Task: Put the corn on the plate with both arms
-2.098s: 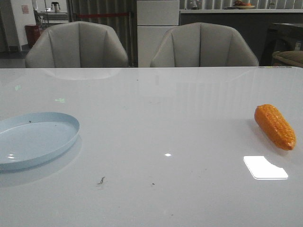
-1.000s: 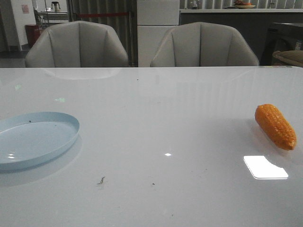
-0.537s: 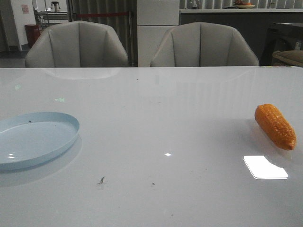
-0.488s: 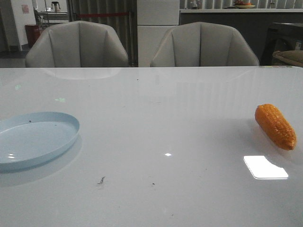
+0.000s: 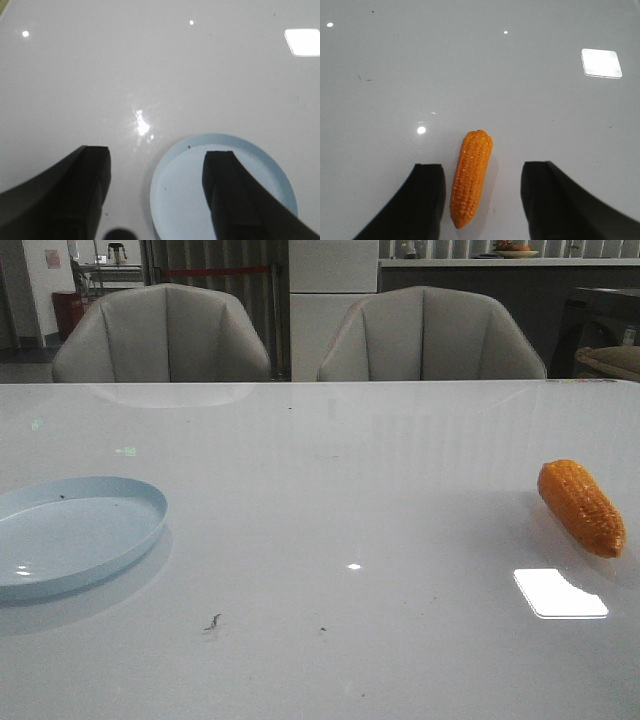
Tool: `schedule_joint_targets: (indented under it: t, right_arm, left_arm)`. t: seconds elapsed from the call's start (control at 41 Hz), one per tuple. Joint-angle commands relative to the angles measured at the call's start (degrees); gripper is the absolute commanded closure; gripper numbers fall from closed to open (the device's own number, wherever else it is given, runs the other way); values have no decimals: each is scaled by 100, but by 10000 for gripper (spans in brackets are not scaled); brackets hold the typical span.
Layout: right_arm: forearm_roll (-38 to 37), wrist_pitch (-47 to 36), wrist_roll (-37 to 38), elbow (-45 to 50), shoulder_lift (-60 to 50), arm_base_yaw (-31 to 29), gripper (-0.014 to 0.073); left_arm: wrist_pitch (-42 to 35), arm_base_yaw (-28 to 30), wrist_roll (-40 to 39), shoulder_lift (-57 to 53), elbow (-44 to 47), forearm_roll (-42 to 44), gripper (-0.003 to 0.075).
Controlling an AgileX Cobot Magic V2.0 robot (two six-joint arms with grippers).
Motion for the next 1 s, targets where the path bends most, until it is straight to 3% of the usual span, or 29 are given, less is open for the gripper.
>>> schedule_joint_targets:
  t: [0.0, 0.146, 0.341, 0.537, 0.976]
  right_arm:
    - [-66, -374, -33, -173, -56, -25, 138]
    - [-66, -368, -33, -173, -56, -25, 138]
    - [-66, -364, -33, -173, -56, -25, 138]
    - [-66, -362, -33, -173, -56, -25, 138]
    - [-66, -192, -33, -173, -56, -25, 138]
  left_arm:
    - [400, 98, -115, 245, -636, -81, 240]
    - [1356, 401, -116, 1120, -1530, -81, 241]
    - [2026, 612, -116, 2393, -2387, -249, 241]
    - [2596, 527, 303, 3561, -2805, -1058, 245]
    - [2635, 376, 511, 4540, -2805, -1084, 245]
